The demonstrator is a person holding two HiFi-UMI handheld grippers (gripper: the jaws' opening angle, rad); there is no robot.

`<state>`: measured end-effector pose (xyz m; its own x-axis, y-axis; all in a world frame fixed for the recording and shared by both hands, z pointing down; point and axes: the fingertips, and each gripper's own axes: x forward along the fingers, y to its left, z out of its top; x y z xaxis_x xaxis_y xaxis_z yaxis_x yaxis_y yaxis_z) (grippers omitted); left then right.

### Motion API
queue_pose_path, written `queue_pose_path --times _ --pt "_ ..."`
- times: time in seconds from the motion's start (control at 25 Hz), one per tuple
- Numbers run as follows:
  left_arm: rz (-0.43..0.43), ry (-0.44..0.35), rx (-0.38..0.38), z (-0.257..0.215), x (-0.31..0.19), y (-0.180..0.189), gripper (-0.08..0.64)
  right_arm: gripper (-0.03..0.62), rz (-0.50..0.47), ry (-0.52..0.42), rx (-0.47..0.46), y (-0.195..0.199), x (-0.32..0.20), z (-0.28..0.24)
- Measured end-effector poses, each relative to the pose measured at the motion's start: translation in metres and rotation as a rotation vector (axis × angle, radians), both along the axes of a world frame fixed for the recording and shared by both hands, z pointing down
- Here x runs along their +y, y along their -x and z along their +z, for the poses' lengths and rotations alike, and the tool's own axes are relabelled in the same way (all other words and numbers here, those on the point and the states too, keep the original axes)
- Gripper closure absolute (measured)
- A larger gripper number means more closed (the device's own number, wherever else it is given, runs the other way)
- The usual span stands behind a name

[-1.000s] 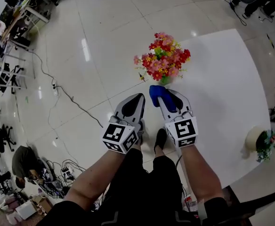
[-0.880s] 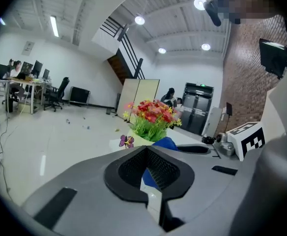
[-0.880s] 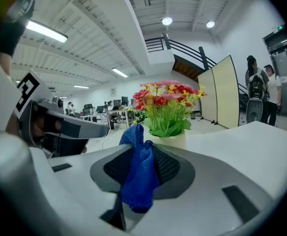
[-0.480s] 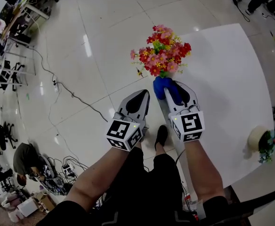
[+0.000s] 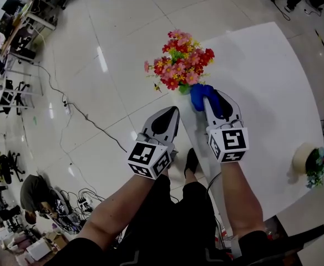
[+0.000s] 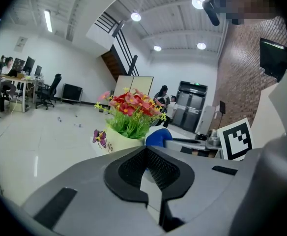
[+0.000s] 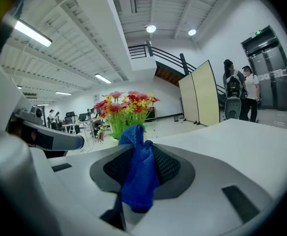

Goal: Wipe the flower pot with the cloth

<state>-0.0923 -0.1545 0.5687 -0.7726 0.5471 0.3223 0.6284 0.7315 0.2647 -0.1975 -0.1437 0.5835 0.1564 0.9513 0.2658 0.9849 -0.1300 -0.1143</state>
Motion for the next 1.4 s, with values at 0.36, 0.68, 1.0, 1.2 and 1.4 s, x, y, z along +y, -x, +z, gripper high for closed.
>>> queue_pose_path --times 0.36,0.68,1.0,1.2,1.4 --pt "0.025 0.011 -0.008 -0.006 0.002 0.013 0.563 0.494 0.059 -0.005 0.011 0.02 -0.003 -0.001" --pt "0.036 0.043 -0.029 -0.032 0.002 0.006 0.563 0.494 0.048 0.049 0.042 0.007 -0.022 -0.041" --pt "0.034 0.136 -0.041 -0.136 0.003 -0.02 0.563 0.494 0.034 0.097 0.044 -0.009 -0.051 -0.146" --pt "0.013 0.168 -0.075 -0.193 0.001 -0.04 0.563 0.494 -0.037 0.131 0.051 -0.023 -0.053 -0.212" --pt "0.022 0.248 -0.082 -0.236 -0.003 -0.066 0.563 0.494 -0.118 0.204 0.062 -0.049 -0.051 -0.262"
